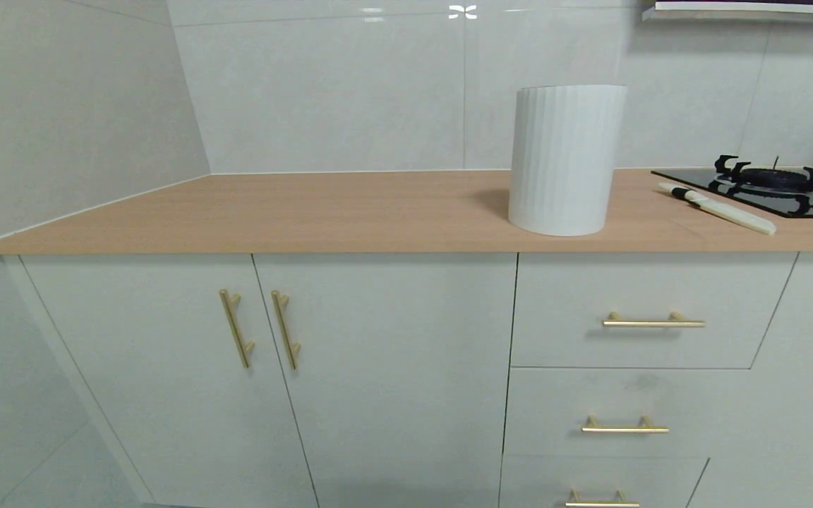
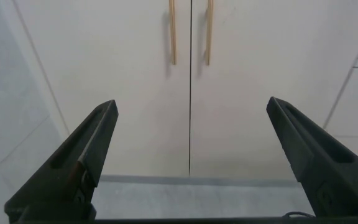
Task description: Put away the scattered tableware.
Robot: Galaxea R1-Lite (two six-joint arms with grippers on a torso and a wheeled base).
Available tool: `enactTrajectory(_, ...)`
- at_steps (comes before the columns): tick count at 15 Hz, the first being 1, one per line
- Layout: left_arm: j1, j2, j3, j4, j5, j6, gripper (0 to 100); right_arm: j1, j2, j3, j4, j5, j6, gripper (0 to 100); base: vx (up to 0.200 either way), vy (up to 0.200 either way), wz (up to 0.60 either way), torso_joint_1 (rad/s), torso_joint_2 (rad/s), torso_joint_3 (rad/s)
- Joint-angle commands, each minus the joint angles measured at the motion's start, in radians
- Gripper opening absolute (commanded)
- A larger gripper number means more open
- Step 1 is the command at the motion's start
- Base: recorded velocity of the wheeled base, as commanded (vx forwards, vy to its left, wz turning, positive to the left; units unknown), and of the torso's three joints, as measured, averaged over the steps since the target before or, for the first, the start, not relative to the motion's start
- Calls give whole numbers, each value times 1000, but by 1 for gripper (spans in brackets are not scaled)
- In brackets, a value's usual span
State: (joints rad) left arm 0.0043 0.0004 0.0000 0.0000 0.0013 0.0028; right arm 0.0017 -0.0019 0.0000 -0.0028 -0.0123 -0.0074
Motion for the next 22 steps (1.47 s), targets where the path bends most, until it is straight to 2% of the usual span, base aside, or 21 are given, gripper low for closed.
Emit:
enactTrajectory(1,0,0,0,0,0,-1,100,0,2,0,0,0,0,100,200,0,0,7,7,2)
enactTrajectory(3,0,0,0,0,0,-1,100,0,2,0,0,0,0,100,200,0,0,-2,5,2)
enactTrajectory(18,0,0,0,0,0,-1,100,0,2,0,0,-1,0,100,0,0,-40,0,0,0)
enactTrajectory(22,0,0,0,0,0,0,100,0,2,0,0,-1,0,100,0,-200,0,4,0,4)
